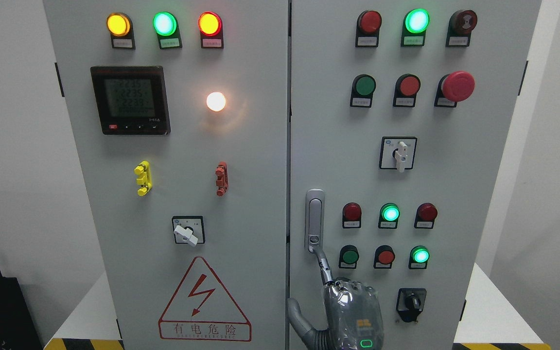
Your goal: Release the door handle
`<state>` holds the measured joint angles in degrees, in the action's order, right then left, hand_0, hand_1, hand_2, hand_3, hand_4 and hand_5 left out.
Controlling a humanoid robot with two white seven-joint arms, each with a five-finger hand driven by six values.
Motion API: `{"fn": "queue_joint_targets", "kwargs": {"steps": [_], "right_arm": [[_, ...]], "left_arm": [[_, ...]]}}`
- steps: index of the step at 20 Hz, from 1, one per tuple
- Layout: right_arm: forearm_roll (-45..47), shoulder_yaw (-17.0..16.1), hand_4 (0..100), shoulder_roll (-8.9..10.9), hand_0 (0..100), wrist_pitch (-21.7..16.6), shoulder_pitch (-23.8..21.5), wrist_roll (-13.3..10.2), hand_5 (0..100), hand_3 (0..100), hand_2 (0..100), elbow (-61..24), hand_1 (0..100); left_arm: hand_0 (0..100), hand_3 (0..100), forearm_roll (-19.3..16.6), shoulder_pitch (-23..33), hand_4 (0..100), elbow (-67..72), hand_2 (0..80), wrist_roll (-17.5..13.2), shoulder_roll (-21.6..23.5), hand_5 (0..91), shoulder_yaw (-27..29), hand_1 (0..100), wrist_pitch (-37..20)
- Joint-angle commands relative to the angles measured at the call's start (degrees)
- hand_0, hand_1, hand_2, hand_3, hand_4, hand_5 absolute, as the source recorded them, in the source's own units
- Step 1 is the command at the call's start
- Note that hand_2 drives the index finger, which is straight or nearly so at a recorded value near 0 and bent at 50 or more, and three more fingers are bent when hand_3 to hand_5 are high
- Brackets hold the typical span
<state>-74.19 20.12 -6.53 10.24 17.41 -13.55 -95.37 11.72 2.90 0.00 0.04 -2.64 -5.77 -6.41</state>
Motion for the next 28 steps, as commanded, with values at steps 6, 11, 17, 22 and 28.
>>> {"fn": "queue_joint_targets", "kwargs": {"steps": [6, 11, 17, 22, 28], "right_arm": [[0.0, 0.1, 90, -0.15, 31, 0.1, 0.0, -0.2, 100, 99, 0, 1.0, 33], [0.0, 0.0, 90, -0.06, 31, 0.1, -0.4, -0.2, 100, 99, 0, 0.9, 33], [0.0, 0.0, 91, 0.03, 31, 0.1, 0.0, 0.0, 100, 99, 0, 1.4, 33], [0.0, 0.1, 91, -0.06, 31, 0.0, 0.1, 0.0, 100, 99, 0, 1.6, 33], [0.0, 0.1, 90, -0.06, 31, 0.1, 0.0, 0.0, 100, 99, 0, 1.7, 33]], "left_arm": [[12, 0, 0.1, 0.0, 0, -1.8, 0.0, 0.0, 0.0, 0.0, 0.0, 39, 0.0], [12, 0, 0.0, 0.0, 0, -1.8, 0.0, 0.0, 0.0, 0.0, 0.1, 39, 0.0], [12, 0, 0.0, 0.0, 0, -1.8, 0.0, 0.0, 0.0, 0.0, 0.1, 39, 0.0], [12, 0, 0.0, 0.0, 0, -1.8, 0.0, 0.0, 0.0, 0.0, 0.0, 39, 0.0], [12, 0, 0.0, 0.0, 0, -1.8, 0.0, 0.0, 0.0, 0.0, 0.0, 39, 0.0]]}}
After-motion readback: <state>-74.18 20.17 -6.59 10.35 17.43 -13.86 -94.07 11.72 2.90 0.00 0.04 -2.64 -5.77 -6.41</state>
